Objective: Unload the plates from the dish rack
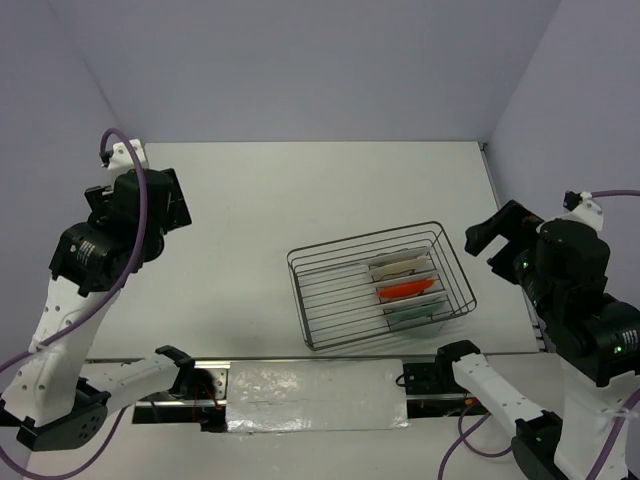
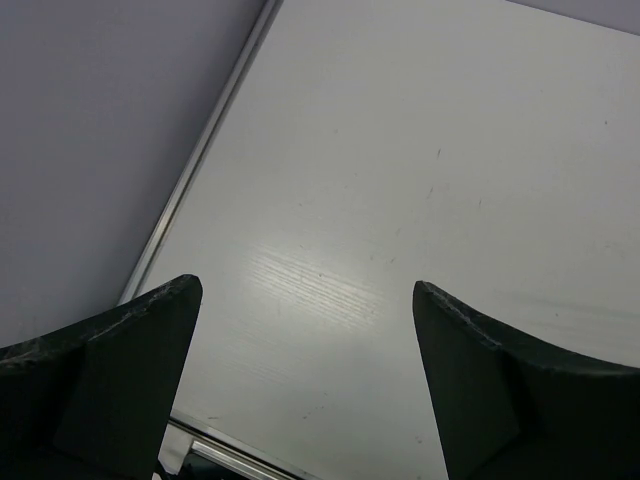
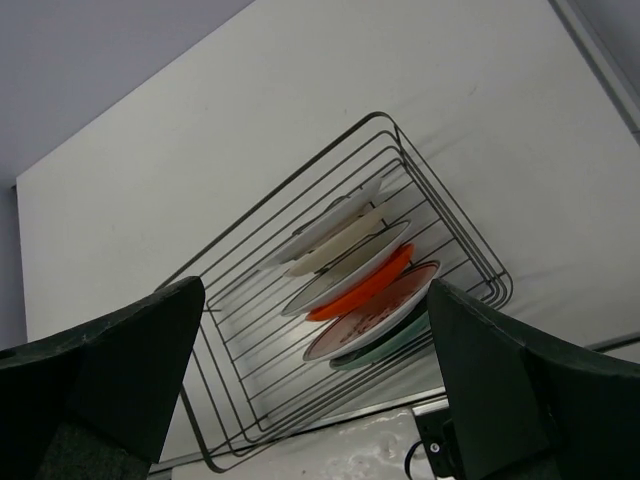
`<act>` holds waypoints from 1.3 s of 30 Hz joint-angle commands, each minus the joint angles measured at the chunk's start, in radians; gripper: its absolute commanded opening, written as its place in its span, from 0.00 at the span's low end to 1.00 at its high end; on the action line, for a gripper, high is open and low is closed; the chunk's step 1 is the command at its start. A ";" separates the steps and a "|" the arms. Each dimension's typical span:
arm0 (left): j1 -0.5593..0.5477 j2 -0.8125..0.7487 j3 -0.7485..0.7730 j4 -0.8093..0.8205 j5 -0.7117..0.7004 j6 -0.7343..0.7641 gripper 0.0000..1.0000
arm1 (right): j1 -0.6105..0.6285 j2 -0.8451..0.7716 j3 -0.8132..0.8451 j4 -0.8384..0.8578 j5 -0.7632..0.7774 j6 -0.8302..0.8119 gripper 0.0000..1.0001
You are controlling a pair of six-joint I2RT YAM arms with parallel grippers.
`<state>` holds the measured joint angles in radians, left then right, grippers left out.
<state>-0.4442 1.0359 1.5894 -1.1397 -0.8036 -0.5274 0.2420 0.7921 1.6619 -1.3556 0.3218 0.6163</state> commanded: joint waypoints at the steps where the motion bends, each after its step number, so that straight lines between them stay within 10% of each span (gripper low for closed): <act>1: -0.005 0.006 0.018 0.038 -0.025 0.018 0.99 | 0.000 0.044 0.002 -0.086 0.060 0.013 1.00; 13: -0.005 -0.007 -0.012 0.037 -0.017 0.015 0.99 | -0.001 0.068 -0.235 0.105 0.000 0.086 0.98; 30: -0.005 -0.039 -0.089 -0.006 0.069 -0.037 0.99 | 0.217 0.446 -0.269 0.050 0.194 0.900 0.76; 39: -0.005 -0.080 -0.140 -0.028 0.115 -0.046 1.00 | 0.273 0.493 -0.361 0.118 0.154 1.004 0.68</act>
<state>-0.4442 0.9653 1.4517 -1.1618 -0.7078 -0.5571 0.4984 1.2621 1.2896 -1.2415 0.4549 1.5234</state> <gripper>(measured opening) 0.995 0.681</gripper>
